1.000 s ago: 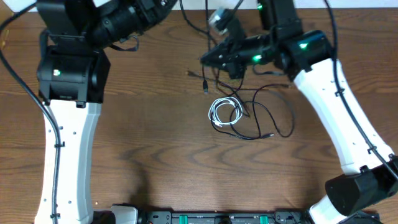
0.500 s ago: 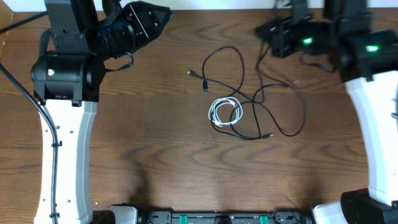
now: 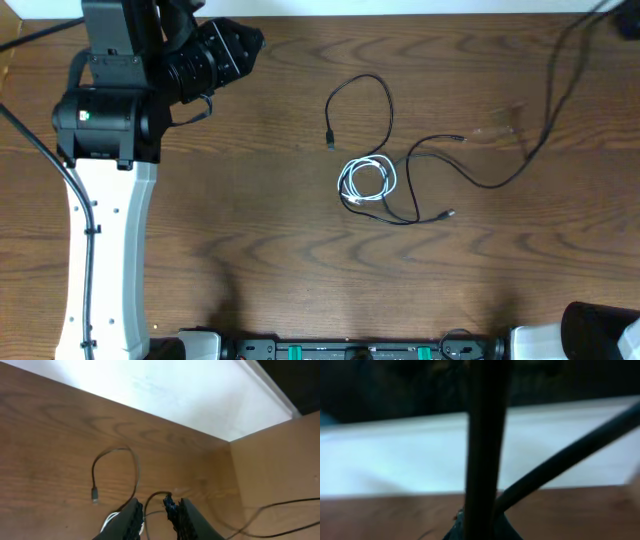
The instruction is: Untangle cables
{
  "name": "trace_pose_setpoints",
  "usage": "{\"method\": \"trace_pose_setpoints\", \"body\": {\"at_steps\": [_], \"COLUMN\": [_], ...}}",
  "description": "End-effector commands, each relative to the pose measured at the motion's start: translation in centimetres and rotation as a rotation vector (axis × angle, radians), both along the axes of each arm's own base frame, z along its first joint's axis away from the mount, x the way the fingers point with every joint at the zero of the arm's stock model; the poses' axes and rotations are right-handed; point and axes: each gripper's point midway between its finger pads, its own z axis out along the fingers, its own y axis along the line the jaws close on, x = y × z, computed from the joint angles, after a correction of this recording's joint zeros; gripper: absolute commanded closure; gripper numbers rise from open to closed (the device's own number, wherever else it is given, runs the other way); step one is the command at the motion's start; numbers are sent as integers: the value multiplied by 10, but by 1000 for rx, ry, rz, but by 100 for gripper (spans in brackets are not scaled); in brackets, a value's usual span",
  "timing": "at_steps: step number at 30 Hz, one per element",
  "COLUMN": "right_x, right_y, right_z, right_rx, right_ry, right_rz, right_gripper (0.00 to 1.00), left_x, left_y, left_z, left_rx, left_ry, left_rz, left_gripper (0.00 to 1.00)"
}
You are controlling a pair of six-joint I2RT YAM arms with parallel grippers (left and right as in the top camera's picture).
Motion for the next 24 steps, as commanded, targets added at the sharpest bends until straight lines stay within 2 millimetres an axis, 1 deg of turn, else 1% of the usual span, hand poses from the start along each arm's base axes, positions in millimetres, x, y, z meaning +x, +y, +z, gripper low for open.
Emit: {"method": "trace_pose_setpoints", "body": {"at_steps": [1,4,5,7,9,11,14,16,18,20,22,24], "right_x": [-11,-16,-17,-19,-18,-16,-13,-10,-7,-5,-3,-2], "right_y": [-38,-65,-71,-75,-72,-67,-61,-57,-53,-51,-49,-46], "right_z": [21,38,41,36,23,7,-18,-29,-37,-42,-44,-46], "right_rx": [-55,-72,-75,-71,-57,-35,-1,18,35,45,53,60], "right_ry": [-70,-135,-144,-125,-76,-13,77,117,145,161,169,174], "right_rz": [-128,-200,-218,-229,-210,-180,-138,-110,-83,-69,-55,-39], "right_gripper": [99,99,99,99,99,99,99,99,99,99,99,99], "left_x": [1,2,2,1,-2,-7,-19,-27,-37,-45,-50,-51], "left_y": [-4,-10,-13,-23,-36,-56,-92,-116,-141,-161,-178,-189], "left_z": [-10,-17,-19,-25,-33,-44,-67,-84,-104,-122,-141,-161], "left_rx": [50,52,54,72,99,136,207,251,293,322,348,384], "left_ry": [-6,9,13,18,22,25,36,44,54,68,87,117], "left_rz": [-31,-49,-58,-95,-149,-226,-378,-479,-584,-661,-719,-739], "left_gripper": [75,75,75,75,75,75,75,73,72,70,67,62]}}
